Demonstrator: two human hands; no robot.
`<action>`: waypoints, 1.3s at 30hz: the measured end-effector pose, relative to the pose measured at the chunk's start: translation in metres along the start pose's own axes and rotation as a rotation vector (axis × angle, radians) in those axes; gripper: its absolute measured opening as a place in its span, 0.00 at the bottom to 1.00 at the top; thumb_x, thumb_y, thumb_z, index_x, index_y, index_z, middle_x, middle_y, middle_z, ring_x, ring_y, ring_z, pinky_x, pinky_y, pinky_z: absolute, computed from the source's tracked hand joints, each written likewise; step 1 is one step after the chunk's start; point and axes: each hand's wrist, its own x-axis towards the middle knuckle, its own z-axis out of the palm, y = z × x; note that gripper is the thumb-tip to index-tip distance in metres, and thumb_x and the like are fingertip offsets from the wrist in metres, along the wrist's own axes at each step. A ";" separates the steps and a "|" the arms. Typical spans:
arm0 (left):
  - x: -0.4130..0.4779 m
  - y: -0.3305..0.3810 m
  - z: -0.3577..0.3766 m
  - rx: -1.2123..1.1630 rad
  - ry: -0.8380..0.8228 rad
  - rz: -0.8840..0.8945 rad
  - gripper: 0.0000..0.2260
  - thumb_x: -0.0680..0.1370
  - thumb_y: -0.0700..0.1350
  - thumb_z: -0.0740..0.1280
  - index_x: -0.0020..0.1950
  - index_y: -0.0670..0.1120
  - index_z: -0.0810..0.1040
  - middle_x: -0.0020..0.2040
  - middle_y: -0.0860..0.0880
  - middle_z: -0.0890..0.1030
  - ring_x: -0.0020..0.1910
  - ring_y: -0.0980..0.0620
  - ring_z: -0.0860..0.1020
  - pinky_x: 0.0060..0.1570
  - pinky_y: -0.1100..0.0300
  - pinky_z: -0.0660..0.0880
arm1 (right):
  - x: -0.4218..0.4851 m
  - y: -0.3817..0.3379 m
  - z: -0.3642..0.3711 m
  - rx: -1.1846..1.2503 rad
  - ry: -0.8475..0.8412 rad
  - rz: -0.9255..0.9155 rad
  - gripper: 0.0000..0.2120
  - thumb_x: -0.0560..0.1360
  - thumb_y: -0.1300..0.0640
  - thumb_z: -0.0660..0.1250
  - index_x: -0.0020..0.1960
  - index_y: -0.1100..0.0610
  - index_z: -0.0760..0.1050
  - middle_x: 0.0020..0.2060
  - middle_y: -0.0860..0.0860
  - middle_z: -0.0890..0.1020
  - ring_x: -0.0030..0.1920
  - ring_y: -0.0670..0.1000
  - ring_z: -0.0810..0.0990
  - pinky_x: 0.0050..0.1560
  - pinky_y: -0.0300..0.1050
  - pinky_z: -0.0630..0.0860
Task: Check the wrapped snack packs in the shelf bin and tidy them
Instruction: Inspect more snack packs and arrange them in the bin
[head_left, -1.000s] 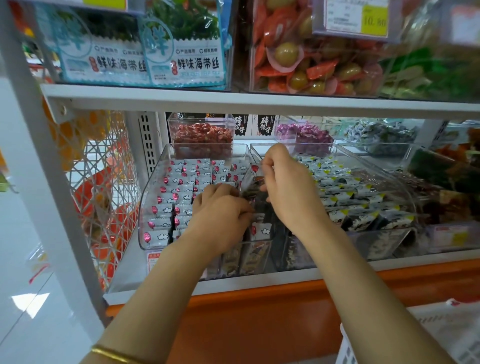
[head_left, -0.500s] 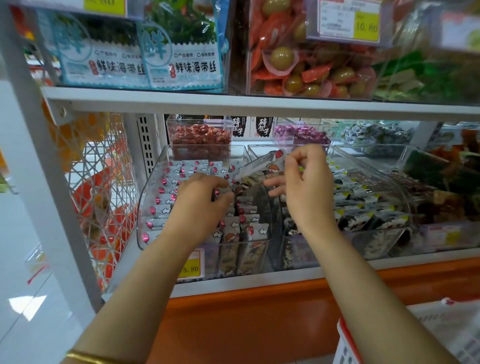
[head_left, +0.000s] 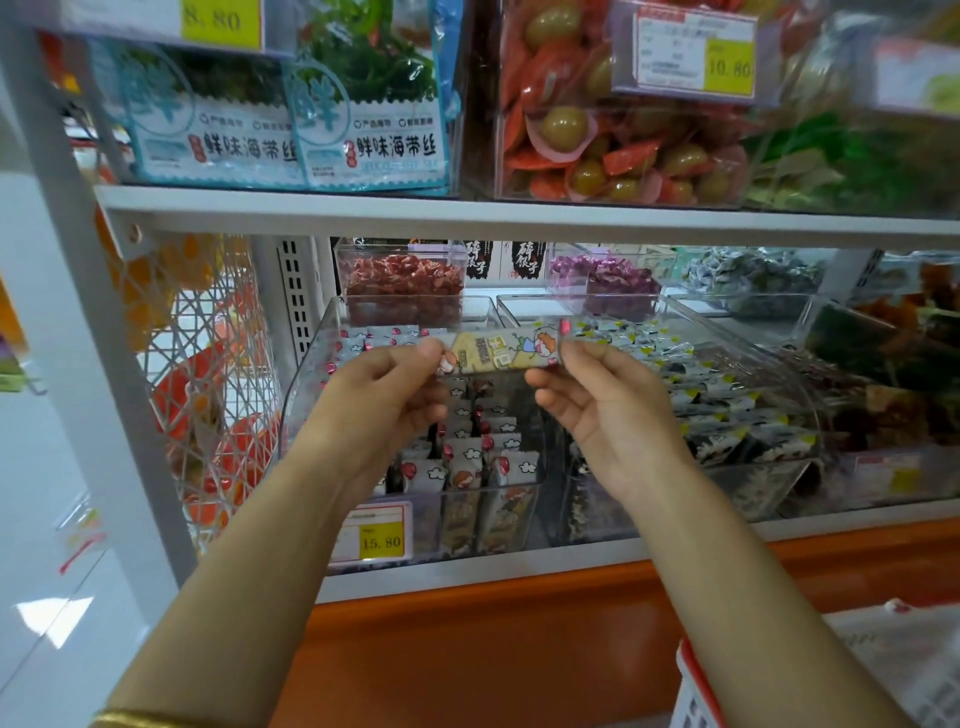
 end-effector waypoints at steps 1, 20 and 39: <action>-0.001 0.002 0.000 -0.093 -0.006 -0.024 0.07 0.76 0.44 0.65 0.40 0.43 0.76 0.32 0.50 0.77 0.33 0.55 0.77 0.33 0.67 0.76 | -0.001 0.000 -0.001 0.043 -0.007 0.025 0.05 0.76 0.65 0.63 0.42 0.62 0.76 0.31 0.53 0.83 0.33 0.49 0.84 0.30 0.36 0.78; -0.001 -0.002 -0.003 -0.246 0.041 0.032 0.07 0.73 0.29 0.63 0.45 0.39 0.73 0.39 0.44 0.73 0.35 0.52 0.82 0.37 0.66 0.79 | -0.001 0.005 -0.006 0.168 0.014 0.048 0.05 0.76 0.70 0.59 0.47 0.65 0.73 0.33 0.57 0.84 0.36 0.53 0.85 0.34 0.38 0.80; -0.005 -0.004 -0.005 0.097 -0.032 0.109 0.10 0.72 0.37 0.70 0.52 0.46 0.75 0.52 0.43 0.78 0.46 0.49 0.83 0.46 0.62 0.78 | -0.003 0.009 -0.013 -0.392 -0.063 -0.153 0.06 0.75 0.62 0.67 0.47 0.54 0.81 0.45 0.55 0.82 0.44 0.50 0.83 0.39 0.42 0.81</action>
